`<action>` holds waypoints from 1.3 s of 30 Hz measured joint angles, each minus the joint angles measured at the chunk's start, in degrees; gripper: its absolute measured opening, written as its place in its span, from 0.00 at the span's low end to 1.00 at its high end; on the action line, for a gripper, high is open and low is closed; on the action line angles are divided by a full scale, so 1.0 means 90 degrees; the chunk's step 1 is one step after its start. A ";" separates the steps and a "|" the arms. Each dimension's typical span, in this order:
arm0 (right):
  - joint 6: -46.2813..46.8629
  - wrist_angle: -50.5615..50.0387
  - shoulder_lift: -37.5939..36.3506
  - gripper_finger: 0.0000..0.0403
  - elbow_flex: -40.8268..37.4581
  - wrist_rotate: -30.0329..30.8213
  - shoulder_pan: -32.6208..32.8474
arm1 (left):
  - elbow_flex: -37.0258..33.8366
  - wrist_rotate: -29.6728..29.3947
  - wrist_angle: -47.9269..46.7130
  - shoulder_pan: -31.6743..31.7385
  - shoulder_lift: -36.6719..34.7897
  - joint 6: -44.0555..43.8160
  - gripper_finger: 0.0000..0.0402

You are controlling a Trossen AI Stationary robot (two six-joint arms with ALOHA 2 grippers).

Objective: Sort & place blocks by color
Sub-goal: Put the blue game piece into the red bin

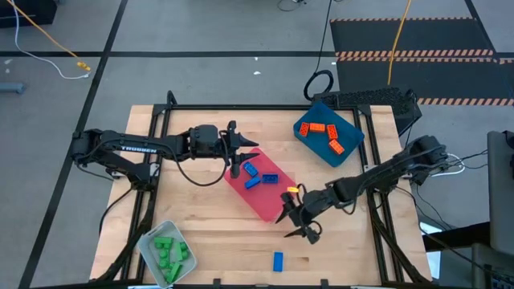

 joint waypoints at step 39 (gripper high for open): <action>-0.2184 0.2264 0.2030 0.60 0.0000 -0.0877 0.0766 | 0.0000 -0.0195 -0.0056 -0.0428 0.0000 -0.3226 0.38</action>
